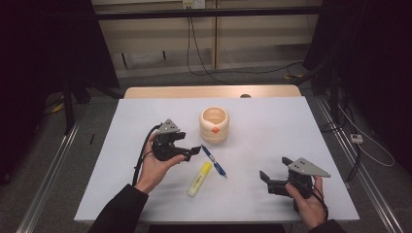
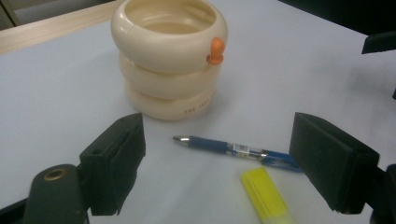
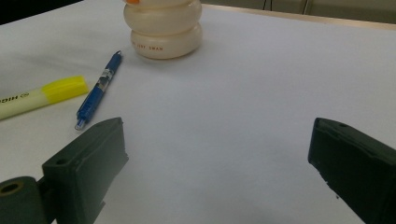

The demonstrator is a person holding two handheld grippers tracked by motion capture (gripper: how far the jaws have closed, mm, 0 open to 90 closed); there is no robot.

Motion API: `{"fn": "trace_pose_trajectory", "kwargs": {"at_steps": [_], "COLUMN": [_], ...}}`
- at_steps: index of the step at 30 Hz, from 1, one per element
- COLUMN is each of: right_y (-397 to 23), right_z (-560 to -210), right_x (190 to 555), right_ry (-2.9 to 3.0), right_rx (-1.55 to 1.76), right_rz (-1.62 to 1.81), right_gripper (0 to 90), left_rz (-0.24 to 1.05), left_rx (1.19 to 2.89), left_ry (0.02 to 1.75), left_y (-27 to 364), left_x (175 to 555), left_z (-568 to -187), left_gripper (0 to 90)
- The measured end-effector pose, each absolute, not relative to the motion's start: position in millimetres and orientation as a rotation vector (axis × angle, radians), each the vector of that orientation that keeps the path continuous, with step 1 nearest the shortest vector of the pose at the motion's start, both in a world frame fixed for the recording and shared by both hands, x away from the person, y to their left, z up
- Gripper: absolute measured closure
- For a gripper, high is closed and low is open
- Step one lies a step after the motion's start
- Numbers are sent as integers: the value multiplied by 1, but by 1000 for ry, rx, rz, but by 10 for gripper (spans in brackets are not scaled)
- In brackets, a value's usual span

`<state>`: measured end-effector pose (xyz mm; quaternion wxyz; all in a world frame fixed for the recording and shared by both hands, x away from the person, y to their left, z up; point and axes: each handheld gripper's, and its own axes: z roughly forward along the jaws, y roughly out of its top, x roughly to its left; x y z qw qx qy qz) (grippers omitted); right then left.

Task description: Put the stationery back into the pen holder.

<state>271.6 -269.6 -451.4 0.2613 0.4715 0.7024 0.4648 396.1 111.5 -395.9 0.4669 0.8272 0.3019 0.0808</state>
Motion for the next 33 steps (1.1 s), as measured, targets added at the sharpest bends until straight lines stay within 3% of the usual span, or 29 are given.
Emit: {"fn": "trace_pose_trajectory", "kwargs": {"at_steps": [9,18,29,33], "right_y": [-269,-268,-268,-268], "right_z": [-451,-450,-452,-452], "right_x": [271,269,271,271], "right_ry": [1904,1910,1923,1925], "right_rx": [1266,1264,1265,1262], "right_rz": [1257,1254,1244,1247], "right_gripper": [41,41,41,41], "left_rz": [120,114,8,-2], "left_rx": [2069,2120,2094,2128], "left_ry": [769,700,672,643], "left_y": [118,130,129,122], "left_x": [379,350,334,327], "left_z": [-412,-421,-424,-425], "left_gripper": [195,274,481,629]}}
